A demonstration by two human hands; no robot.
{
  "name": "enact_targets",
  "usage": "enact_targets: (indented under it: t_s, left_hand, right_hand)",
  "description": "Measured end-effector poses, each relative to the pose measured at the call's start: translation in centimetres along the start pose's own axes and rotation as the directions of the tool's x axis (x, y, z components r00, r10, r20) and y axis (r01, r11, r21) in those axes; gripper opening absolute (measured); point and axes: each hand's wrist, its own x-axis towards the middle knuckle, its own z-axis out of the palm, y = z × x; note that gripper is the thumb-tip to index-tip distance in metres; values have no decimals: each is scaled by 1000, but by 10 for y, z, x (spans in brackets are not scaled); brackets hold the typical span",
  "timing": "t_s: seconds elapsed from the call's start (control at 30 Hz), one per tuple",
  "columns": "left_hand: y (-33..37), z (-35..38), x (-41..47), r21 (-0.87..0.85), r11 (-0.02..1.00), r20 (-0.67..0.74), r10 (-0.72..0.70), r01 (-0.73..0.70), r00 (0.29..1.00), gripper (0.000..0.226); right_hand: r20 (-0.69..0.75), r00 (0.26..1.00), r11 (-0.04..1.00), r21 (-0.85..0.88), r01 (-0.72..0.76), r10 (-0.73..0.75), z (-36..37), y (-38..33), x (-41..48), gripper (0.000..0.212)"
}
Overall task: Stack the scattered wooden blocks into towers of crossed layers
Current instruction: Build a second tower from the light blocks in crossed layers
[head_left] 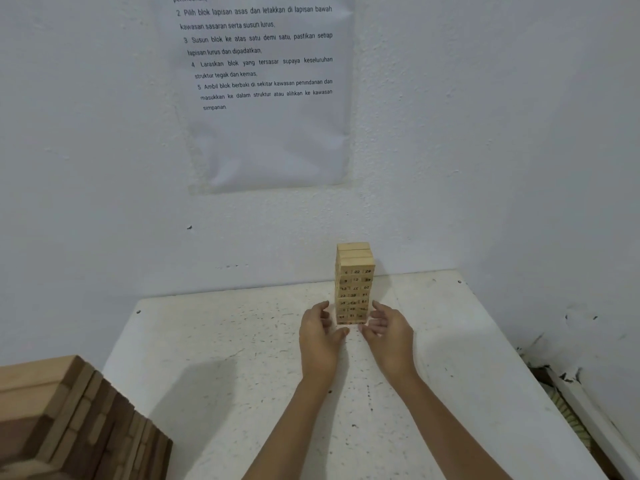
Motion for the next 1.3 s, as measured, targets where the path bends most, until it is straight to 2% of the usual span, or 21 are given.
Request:
enact_targets:
  t_s: [0.1, 0.2, 0.43, 0.6, 0.83, 1.0, 1.07, 1.17, 1.3]
  left_hand:
    - [2, -6, -18, -40, 999, -22, -25, 25, 999, 52]
    - [2, -17, -40, -81, 996, -33, -35, 32, 999, 45]
    - [6, -63, -107, -161, 985, -47, -69, 60, 997, 27]
    - [-7, -100, -144, -167, 984, -71, -82, 69, 994, 23]
    - [-31, -165, -185, -166, 983, -211, -114, 79, 971, 22]
    - [-55, -213, -204, -141, 981, -366, -176, 133, 914, 19]
    - [-63, -229, -208, -136, 977, -432, -206, 162, 878, 21]
    - [-72, -250, -206, -119, 970, -471, -242, 211, 849, 36]
    - [-79, -269, -195, -58, 981, -398, -193, 185, 897, 55]
  right_hand:
    - [-43, 999, 1000, -17, -18, 18, -2, -1, -16, 54]
    - [-31, 999, 1000, 5, -18, 18, -3, -5, -38, 48]
    - [132, 991, 998, 57, -15, 8, 3, -20, -115, 31]
    - [214, 977, 996, 83, -20, 2, 22, -35, -168, 21]
    - [285, 958, 998, 51, 26, -40, 58, -53, -225, 25]
    - [336, 939, 997, 18, 71, -72, 90, -63, -252, 23]
    - [358, 931, 998, 23, 63, -67, 102, -67, -260, 26]
    - [375, 926, 999, 26, 42, -49, 117, -69, -269, 37]
    - [391, 915, 995, 24, 96, -98, 129, -73, -271, 46]
